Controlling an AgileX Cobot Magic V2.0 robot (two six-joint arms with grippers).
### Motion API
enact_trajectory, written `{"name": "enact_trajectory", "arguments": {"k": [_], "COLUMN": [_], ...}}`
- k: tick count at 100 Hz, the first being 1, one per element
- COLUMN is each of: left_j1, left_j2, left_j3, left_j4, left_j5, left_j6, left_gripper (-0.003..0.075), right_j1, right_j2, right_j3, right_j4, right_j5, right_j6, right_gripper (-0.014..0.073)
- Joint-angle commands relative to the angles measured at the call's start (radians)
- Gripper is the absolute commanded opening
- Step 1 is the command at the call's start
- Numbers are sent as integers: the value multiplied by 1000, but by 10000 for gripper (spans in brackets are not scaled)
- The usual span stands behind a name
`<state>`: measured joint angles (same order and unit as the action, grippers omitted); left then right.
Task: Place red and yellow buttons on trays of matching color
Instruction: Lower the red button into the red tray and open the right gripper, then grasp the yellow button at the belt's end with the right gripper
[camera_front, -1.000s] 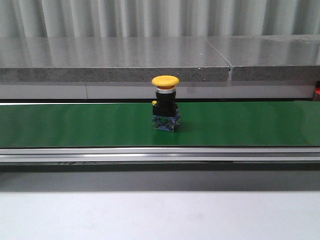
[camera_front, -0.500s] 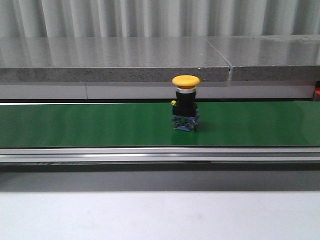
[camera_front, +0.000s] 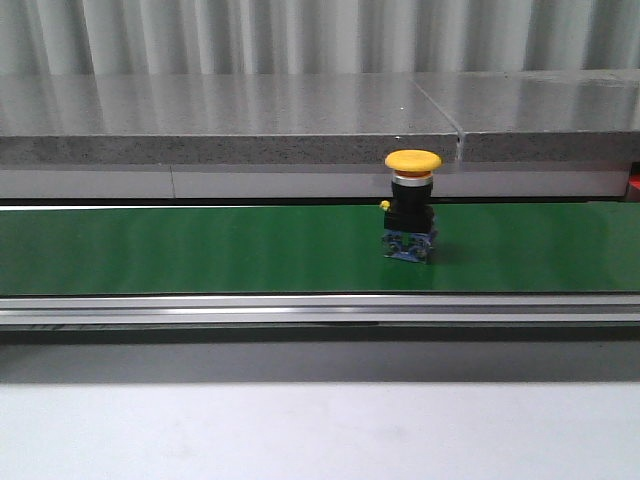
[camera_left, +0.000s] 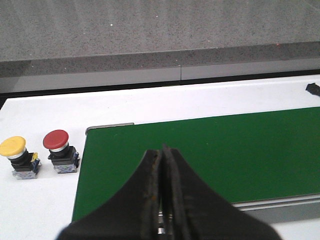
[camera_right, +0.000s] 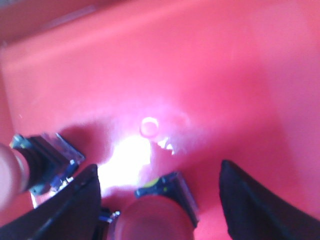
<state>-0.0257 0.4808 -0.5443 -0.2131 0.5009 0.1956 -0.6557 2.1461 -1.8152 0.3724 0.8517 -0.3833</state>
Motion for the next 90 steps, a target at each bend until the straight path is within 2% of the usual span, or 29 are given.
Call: {"name": "enact_trajectory", "arguments": {"k": [1,38,71,90], "left_j1": [-9,-9,-9,-9], "left_j2": [4,4,4,4], "left_j3": [-28,-28,-28,-28], "left_j4": [-18,-18,-18,-18], "left_j5": [-68,-68,-68,-68], "left_j6": [0,0,0,0], "left_gripper": [-20,-20,-20,-20], "right_j1": [-7,15,125,206], "right_j2": [-96,-284,-443,-491], "right_j3": [-60,-77,-75,-75], "right_j4": [12,16,30,30], "right_j5": [-10,58,343,445], "right_j6": [-4,-34,-100,-107], "right_gripper": [511,511,511,511]}}
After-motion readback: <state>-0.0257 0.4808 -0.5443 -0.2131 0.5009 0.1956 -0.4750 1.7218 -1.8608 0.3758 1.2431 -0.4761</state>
